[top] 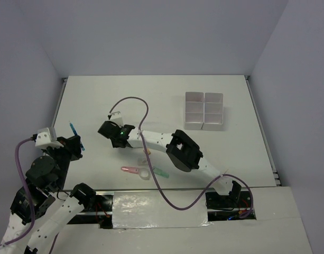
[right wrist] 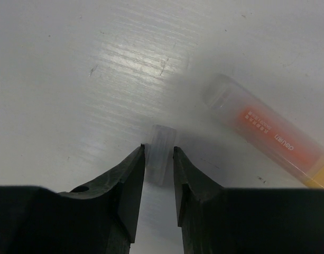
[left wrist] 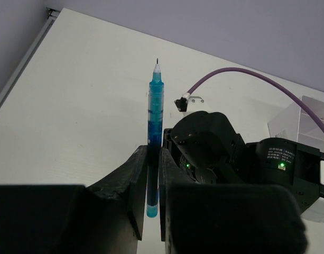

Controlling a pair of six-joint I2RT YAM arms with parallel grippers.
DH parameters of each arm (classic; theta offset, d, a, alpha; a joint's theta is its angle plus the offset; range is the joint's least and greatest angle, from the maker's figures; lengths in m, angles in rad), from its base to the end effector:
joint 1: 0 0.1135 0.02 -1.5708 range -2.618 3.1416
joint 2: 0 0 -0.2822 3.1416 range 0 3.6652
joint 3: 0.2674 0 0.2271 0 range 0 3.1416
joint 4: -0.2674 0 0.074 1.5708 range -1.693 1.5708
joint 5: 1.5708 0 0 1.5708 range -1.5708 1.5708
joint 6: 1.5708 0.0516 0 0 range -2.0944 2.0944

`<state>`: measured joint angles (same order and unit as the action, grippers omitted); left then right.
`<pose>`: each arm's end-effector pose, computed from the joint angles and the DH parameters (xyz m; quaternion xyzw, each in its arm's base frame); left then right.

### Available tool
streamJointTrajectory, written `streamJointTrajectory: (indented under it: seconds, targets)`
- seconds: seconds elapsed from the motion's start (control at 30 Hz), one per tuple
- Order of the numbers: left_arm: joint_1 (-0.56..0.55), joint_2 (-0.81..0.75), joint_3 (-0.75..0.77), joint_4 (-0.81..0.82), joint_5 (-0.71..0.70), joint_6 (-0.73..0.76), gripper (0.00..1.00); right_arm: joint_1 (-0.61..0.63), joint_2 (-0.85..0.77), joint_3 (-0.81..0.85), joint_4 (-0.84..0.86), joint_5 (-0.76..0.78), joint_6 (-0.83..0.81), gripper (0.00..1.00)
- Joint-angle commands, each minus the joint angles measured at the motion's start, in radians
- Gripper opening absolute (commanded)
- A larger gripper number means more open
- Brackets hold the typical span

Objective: Sort the stationery into containers
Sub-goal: Close the pen cap on the pen.

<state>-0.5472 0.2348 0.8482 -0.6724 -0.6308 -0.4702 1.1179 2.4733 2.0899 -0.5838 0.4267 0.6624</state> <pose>0.0206 0.0231 0.3475 -0.1860 0.6994 -0.1205 0.6795 0.2536 0.4724 0.1625 -0.1494 0.9233 0.0985 0.3399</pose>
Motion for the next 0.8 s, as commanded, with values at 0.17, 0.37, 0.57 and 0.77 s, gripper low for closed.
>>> streamJointTrajectory:
  seconds: [0.17, 0.37, 0.57, 0.77]
  targets:
    - [0.003, 0.020, 0.002, 0.045, -0.012, 0.019, 0.00, -0.010, 0.079, -0.033, -0.103, -0.132, -0.050, 0.20]
    - [0.003, 0.018, 0.002, 0.039, -0.021, 0.016, 0.00, -0.013, 0.012, -0.148, -0.013, -0.190, -0.086, 0.00]
    - [0.003, 0.012, 0.003, 0.043, 0.003, 0.024, 0.00, -0.039, -0.194, -0.352, 0.345, -0.313, -0.141, 0.00]
    - [0.003, -0.009, 0.002, 0.074, 0.090, 0.053, 0.00, -0.101, -0.417, -0.471, 0.542, -0.318, -0.191, 0.00]
